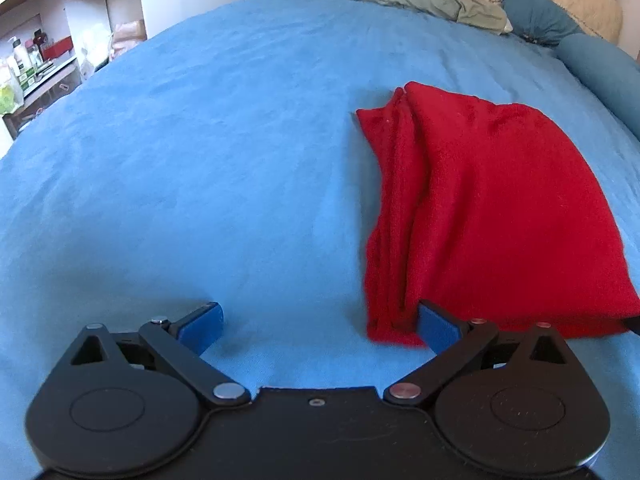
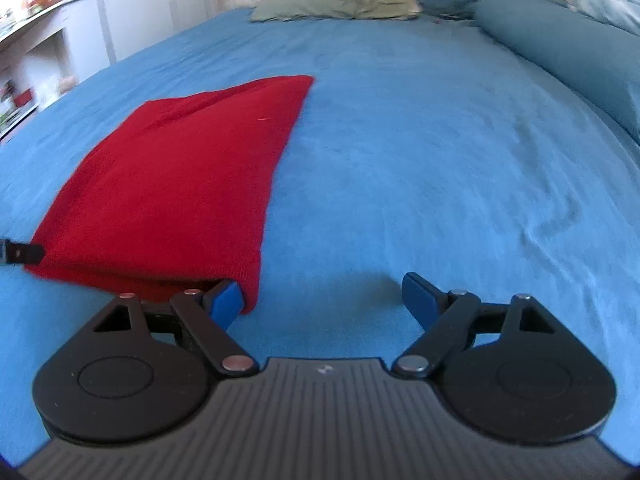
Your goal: Fold small clothes
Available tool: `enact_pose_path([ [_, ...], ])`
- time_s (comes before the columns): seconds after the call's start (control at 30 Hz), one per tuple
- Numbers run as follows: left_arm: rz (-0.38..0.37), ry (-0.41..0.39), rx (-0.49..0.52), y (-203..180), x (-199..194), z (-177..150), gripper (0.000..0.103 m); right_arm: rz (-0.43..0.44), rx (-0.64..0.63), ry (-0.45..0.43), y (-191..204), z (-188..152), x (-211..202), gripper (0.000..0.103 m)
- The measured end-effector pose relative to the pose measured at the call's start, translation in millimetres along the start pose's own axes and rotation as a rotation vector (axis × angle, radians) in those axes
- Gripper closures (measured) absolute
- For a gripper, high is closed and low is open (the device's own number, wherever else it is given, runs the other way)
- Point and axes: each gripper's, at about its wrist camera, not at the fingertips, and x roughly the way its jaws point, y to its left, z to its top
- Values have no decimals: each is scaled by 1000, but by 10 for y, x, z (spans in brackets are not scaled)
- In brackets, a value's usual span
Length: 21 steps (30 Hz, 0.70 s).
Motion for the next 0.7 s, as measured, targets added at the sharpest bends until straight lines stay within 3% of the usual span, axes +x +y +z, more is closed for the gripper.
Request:
enact_pose_path([
  [0.13, -27, -64, 44, 27, -393, 175, 0, 98, -70, -23, -110, 204, -289, 2],
  [0.23, -107, -91, 50, 57, -524, 528, 0, 183, -63, -50, -217, 549, -463, 0],
  [0.37, -339, 33, -85, 164, -85, 1063, 0, 296, 18, 2, -293, 1027, -306, 0],
  [0.43, -413, 97, -164, 202, 224, 1200, 0, 323, 72, 58, -306, 1178, -75, 0],
  [0.57, -399, 160, -145, 76, 638, 1288, 3, 356, 183, 156, -280, 1291, 466, 0],
  [0.7, -402, 172, -93, -44, 805, 1288, 15, 387, 223, 195, -183, 1206, 822, 0],
])
